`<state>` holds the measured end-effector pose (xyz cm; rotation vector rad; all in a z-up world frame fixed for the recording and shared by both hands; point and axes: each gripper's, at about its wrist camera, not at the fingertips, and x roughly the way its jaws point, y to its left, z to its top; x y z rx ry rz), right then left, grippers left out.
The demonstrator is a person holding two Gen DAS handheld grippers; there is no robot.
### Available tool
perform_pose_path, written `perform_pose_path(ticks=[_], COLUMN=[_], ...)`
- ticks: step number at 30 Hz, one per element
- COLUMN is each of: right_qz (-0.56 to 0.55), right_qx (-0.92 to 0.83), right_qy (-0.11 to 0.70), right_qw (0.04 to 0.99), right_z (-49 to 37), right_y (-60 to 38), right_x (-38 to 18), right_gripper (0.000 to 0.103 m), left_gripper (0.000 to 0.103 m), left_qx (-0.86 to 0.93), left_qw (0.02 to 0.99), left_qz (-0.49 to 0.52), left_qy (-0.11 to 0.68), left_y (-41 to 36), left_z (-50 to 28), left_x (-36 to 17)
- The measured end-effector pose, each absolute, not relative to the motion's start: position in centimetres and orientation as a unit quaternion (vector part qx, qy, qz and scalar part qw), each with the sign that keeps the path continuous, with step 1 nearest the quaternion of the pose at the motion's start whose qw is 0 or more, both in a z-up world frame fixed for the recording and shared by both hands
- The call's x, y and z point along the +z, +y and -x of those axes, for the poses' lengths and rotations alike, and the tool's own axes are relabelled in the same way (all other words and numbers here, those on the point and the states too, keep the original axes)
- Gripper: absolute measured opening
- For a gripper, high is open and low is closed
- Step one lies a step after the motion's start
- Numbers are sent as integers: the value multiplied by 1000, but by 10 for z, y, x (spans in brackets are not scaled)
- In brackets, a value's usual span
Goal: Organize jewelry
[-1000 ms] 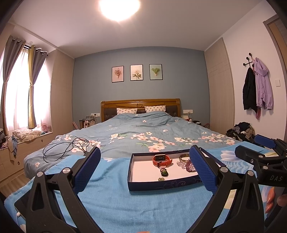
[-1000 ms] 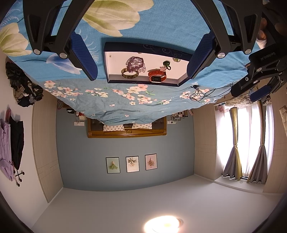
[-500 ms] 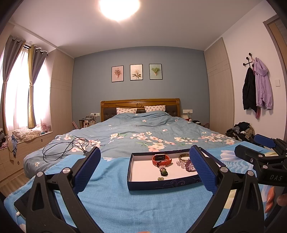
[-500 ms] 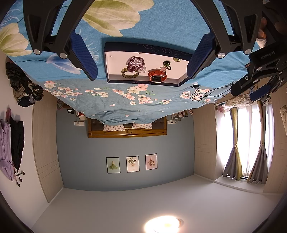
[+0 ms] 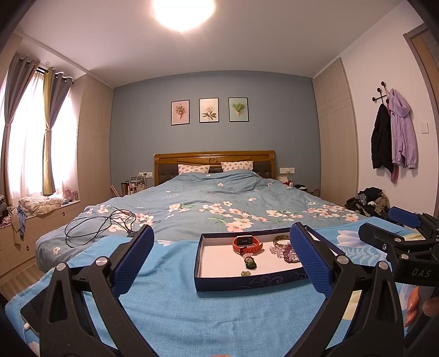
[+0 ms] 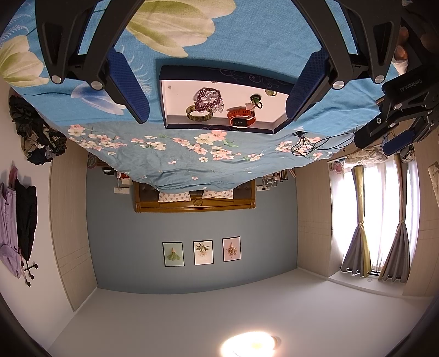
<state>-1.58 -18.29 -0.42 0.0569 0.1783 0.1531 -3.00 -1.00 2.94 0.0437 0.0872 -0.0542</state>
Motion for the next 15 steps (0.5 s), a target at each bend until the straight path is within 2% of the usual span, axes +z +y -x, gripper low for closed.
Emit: perform_pose_path(ticks=[9,15], right_qz=[-22,-3], right_qx=[79,45], right_qy=[107,201], right_qw=[991,979], right_z=[11,-22], right_y=[-186,-219], right_x=[-6,-17], right_gripper=[96,96], left_gripper=[98,98], left_qx=[-37,-16], left_qw=[997,991], left_qz=[-25,-24], left_qy=[56,128], left_y=[-10,6], left_z=[26,-3], left_x=[27,17])
